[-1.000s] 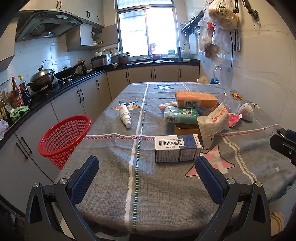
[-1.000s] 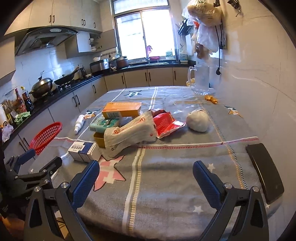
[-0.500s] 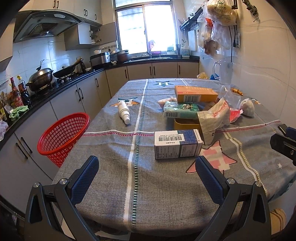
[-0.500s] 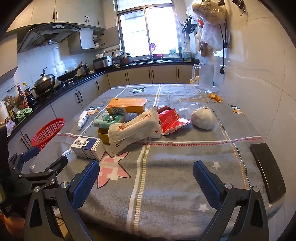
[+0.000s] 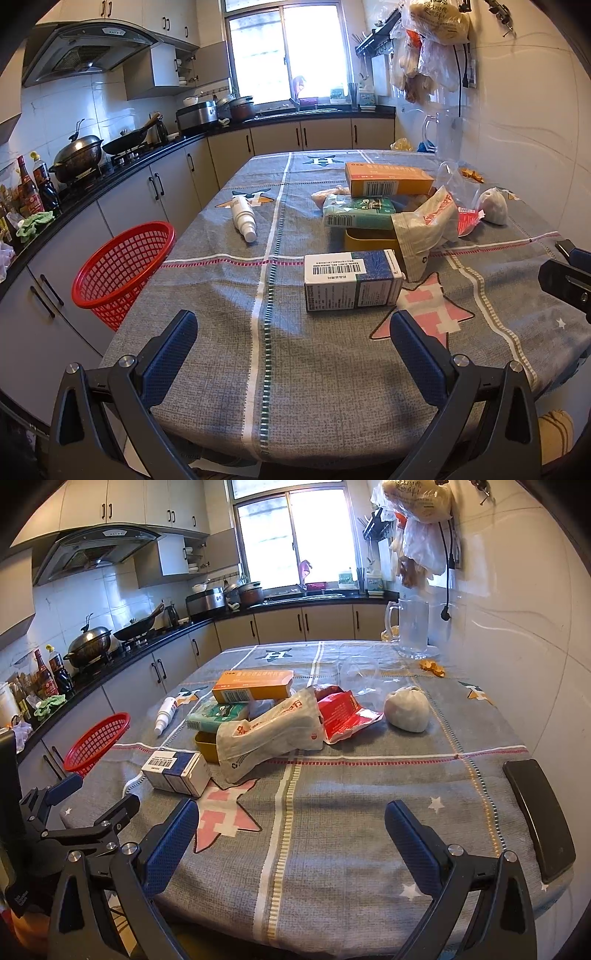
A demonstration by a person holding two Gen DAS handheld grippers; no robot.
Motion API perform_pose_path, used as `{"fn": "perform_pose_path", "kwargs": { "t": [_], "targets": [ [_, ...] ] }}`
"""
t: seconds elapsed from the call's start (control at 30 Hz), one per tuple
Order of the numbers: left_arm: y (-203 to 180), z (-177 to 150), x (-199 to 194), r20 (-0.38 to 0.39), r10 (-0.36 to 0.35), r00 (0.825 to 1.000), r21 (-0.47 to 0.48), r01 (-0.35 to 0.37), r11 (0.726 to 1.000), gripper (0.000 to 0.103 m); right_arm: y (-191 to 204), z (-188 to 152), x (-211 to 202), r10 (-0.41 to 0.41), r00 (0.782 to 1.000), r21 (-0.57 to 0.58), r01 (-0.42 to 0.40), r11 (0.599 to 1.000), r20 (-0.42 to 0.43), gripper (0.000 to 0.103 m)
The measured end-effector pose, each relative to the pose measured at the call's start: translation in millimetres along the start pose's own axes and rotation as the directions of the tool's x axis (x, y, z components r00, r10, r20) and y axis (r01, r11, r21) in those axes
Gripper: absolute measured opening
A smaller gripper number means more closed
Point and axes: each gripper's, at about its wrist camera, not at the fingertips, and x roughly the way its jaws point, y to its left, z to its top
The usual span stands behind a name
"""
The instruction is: Collect trash
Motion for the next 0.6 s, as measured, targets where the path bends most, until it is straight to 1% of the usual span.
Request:
{"fn": "perform_pose_path", "kwargs": {
  "t": [0.37,0.5,0.6],
  "targets": [
    [0,-1,2,-0.008,-0.004,1.000,0.008,0.004,1.000,0.103,2,-1,3,0.013,1.000,-0.003,-0.013,1.000,-0.009,0.102],
    [12,4,6,-0.019,-0.041,0.999,0.002,0.041,0.999,0.103,-1,-1,4,0.019,1.000,0.004,-0.019,1.000,-0.016,0.102],
    [27,10,13,-0.045,-0.075,0.996,-0.015,0.075,0.997,0.103,-4,0,5,0.021,1.000,0.010,-0.021,1.000,-0.015,0.102]
  ]
}}
